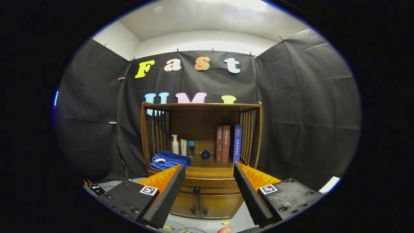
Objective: Pull open the drawer, take out the items inside it, and place them on the countertop above the cabinet.
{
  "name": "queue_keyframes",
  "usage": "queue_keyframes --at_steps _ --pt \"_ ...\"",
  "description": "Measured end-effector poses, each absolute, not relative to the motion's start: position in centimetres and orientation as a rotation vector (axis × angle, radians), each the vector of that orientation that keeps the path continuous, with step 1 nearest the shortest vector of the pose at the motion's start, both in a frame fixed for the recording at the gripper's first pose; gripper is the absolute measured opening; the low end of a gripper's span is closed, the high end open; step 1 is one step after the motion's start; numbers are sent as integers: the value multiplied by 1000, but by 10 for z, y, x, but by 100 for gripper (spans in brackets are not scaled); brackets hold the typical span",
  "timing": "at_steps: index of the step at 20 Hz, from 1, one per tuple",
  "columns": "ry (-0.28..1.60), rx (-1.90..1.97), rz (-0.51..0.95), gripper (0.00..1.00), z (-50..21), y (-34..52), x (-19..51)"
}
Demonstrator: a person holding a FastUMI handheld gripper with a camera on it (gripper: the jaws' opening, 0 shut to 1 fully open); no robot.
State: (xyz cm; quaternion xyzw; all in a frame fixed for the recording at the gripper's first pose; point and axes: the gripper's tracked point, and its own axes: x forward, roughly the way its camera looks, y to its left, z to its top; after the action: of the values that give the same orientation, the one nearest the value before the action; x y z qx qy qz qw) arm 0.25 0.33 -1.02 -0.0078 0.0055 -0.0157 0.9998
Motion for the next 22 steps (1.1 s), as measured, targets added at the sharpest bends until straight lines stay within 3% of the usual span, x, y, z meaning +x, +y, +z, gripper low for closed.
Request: queue_keyframes --at_steps 14,22 --pt "9 -9 -15 98 -40 24 79" --pt "52 -8 8 98 -135 44 153"
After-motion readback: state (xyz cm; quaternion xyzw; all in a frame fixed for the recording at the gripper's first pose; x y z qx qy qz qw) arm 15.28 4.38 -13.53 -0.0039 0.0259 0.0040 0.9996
